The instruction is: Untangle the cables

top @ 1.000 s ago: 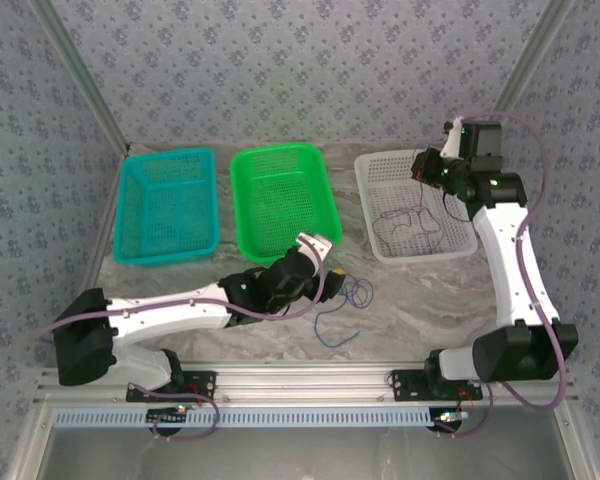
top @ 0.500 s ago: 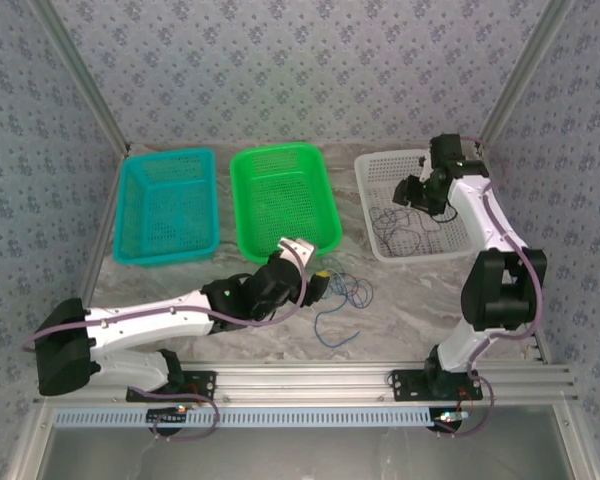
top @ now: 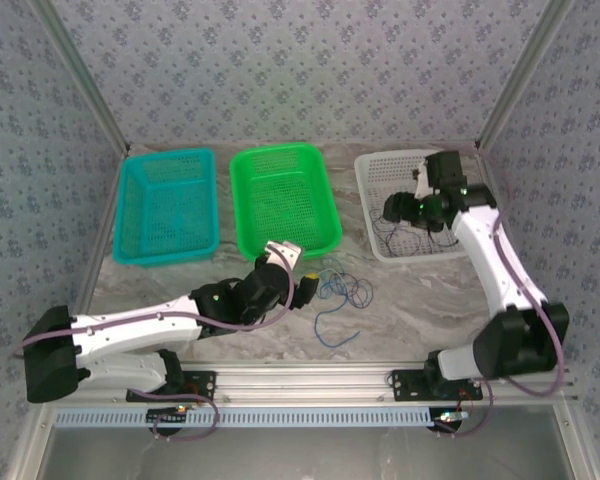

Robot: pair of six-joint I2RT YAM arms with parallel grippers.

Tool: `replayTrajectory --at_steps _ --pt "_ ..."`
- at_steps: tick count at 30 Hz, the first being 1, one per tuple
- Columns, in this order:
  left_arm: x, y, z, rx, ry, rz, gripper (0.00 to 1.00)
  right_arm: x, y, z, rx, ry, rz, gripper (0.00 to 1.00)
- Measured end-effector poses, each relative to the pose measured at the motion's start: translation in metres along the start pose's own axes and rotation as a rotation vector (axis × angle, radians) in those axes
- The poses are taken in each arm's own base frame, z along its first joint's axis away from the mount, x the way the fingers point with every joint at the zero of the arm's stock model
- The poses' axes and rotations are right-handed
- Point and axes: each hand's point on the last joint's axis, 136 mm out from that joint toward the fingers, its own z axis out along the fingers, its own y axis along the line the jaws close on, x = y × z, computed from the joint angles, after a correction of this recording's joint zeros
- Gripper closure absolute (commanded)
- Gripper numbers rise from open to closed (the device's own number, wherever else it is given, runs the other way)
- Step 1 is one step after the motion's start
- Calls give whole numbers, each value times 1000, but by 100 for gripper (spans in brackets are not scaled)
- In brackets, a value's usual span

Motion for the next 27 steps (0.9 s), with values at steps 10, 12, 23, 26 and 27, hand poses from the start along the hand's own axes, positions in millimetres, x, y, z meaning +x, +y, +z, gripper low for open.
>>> replayTrajectory --at_steps 10,12,23,26,27 --pt "3 10 -3 -20 6 -38 7 147 33 31 -49 226 -208 33" --pt "4 14 -4 -24 6 -48 7 165 29 39 -28 257 -218 33" --pt "9 21 -8 -32 6 -98 5 184 30 73 42 241 -256 37" --pt "10 23 -9 -34 8 -106 3 183 33 83 54 230 -275 44" --pt "11 23 -10 -34 9 -110 2 182 33 87 63 230 -280 46"
